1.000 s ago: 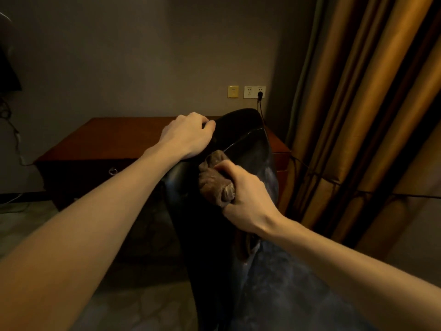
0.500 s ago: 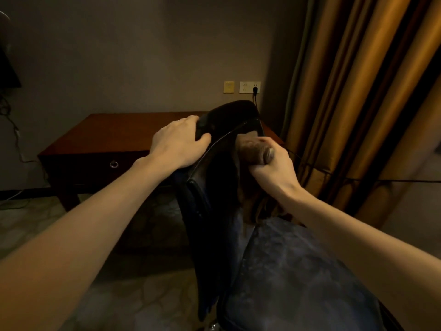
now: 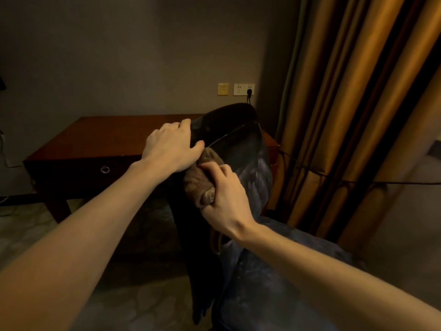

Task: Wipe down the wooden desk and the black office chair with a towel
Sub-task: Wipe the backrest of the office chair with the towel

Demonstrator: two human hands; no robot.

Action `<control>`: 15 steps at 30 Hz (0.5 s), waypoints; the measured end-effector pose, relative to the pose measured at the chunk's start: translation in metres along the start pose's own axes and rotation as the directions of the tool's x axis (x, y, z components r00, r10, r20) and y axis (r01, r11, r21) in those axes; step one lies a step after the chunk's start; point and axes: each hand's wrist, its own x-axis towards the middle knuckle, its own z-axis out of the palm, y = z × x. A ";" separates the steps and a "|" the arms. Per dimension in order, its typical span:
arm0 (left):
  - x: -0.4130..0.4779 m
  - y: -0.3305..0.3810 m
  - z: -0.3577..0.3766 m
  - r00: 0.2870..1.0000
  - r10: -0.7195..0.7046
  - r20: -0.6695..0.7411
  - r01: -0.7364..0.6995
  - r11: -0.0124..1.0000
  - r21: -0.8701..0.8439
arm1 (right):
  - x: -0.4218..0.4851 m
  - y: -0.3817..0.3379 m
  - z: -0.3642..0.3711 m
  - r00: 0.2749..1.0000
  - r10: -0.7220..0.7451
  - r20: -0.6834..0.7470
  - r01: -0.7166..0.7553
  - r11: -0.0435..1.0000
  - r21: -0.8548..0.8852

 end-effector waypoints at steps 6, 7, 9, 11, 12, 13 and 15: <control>0.014 0.016 -0.003 0.996 0.065 0.056 -0.073 0.985 0.156 | 0.015 0.027 -0.048 0.993 -0.039 -0.108 0.029 0.995 -0.093; 0.018 0.020 -0.003 0.996 0.052 0.076 -0.064 0.984 0.167 | 0.019 0.032 -0.053 0.989 0.015 -0.148 -0.026 0.997 -0.073; 0.031 0.031 -0.006 0.994 0.014 0.108 -0.034 0.984 0.177 | 0.028 0.048 -0.063 0.975 0.113 -0.192 -0.122 0.992 -0.035; 0.048 0.039 -0.008 0.992 -0.002 0.125 -0.022 0.982 0.189 | 0.036 0.067 -0.070 0.962 0.169 -0.215 -0.178 0.984 -0.023; 0.058 0.041 -0.008 0.991 -0.001 0.136 -0.026 0.981 0.195 | 0.039 0.076 -0.074 0.957 0.187 -0.224 -0.196 0.981 -0.016; 0.069 0.044 -0.007 0.988 0.002 0.157 -0.033 0.980 0.197 | 0.044 0.088 -0.078 0.950 0.211 -0.231 -0.217 0.976 0.000; 0.087 0.045 -0.004 0.978 0.023 0.205 -0.062 0.981 0.185 | 0.054 0.106 -0.087 0.942 0.235 -0.240 -0.235 0.972 0.029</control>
